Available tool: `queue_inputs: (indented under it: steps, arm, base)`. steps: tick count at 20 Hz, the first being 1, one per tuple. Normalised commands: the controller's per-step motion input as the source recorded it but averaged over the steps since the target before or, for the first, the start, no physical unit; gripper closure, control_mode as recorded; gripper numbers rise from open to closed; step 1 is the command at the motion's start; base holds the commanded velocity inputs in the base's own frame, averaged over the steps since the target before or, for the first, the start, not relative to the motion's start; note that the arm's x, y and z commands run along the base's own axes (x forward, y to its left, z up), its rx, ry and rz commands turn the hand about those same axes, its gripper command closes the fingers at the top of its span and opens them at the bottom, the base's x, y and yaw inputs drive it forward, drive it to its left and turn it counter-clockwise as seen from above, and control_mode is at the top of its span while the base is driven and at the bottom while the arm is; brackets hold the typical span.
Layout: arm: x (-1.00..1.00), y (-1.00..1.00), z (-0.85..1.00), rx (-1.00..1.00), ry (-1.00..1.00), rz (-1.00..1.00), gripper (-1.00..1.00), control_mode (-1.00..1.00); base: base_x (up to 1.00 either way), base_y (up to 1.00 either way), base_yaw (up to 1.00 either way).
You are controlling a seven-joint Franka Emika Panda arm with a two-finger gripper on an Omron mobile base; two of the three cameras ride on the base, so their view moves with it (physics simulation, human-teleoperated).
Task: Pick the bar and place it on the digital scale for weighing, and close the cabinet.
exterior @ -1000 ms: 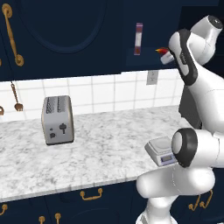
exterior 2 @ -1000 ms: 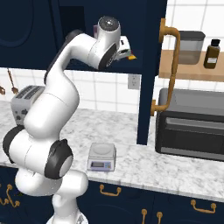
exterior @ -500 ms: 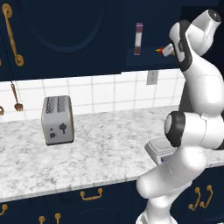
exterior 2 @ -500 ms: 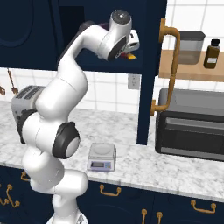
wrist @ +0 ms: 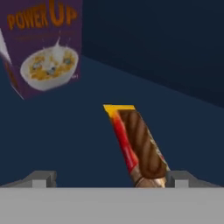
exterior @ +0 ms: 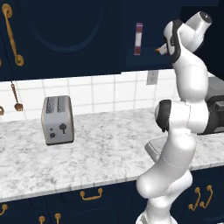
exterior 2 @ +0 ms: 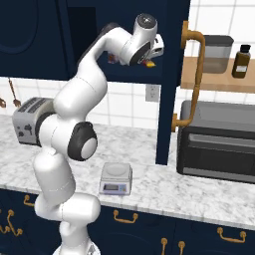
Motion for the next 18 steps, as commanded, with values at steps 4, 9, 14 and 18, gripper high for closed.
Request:
queue_inputs:
  steps: [4, 9, 14, 18]
  arm:
    - [0.40, -0.26, -0.04, 0.00, 0.00, 0.02, -1.00, -1.00]
    - [0.20, -0.16, -0.01, 0.00, 0.00, 0.06, -1.00, -1.00]
    - [0.03, -0.02, 0.00, 0.00, -0.02, 0.05, -1.00, -1.00]
    - [0.19, 0.01, -0.62, -0.01, 0.03, 0.03, -1.00, -1.00]
  base:
    - [0.00, 0.00, 0.00]
    - [0.00, 0.00, 0.00]
    - [0.00, 0.00, 0.00]
    - [0.00, 0.00, 0.00]
